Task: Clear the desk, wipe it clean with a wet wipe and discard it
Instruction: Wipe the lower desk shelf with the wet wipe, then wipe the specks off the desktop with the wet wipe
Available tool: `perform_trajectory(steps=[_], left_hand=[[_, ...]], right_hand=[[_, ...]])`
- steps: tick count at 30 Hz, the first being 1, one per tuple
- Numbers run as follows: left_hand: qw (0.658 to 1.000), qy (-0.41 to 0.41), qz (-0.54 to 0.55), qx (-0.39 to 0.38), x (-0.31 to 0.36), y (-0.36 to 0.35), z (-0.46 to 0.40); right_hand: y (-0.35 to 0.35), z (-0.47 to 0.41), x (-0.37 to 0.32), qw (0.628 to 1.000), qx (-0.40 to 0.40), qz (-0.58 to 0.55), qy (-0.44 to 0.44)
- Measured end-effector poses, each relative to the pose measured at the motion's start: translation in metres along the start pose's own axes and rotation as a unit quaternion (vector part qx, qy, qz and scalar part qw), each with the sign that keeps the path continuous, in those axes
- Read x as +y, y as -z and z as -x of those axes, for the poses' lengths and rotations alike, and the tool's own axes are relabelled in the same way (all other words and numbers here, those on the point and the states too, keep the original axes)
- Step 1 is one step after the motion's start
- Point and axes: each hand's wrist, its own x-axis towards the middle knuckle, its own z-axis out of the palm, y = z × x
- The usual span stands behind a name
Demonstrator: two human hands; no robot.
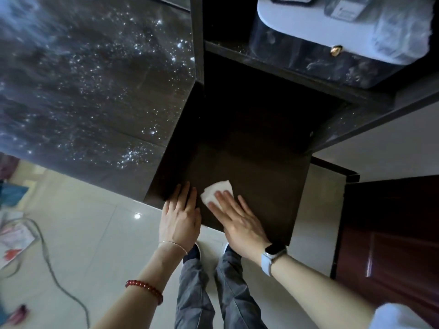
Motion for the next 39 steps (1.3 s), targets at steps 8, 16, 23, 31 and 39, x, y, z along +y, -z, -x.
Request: perform_trajectory(steps=[8, 16, 23, 31, 39], left_hand=[[1.0, -0.001, -0.003, -0.015, -0.014, -0.009, 0.042], [0.992, 0.091, 0.039, -0.075, -0.021, 0.003, 0.057], [0.956, 0.203, 0.21, -0.03, -0.017, 0.027, 0.079], [0.945, 0.128, 0.263, 0.142, -0.021, 0.114, 0.088], [0.959, 0.104, 0.19, 0.18, -0.114, 0.186, 0.023]], right_hand=[[0.024, -0.045, 0.021, 0.977, 0.025, -0.017, -0.21], [-0.006, -0.058, -0.04, 0.998, -0.035, 0.025, 0.048], [0.007, 0.005, -0.022, 0.981, -0.06, -0.183, -0.022], [0.128, -0.02, -0.072, 0.889, 0.242, -0.374, -0.107], [0.115, -0.081, -0.146, 0.982, 0.137, -0.128, 0.001]])
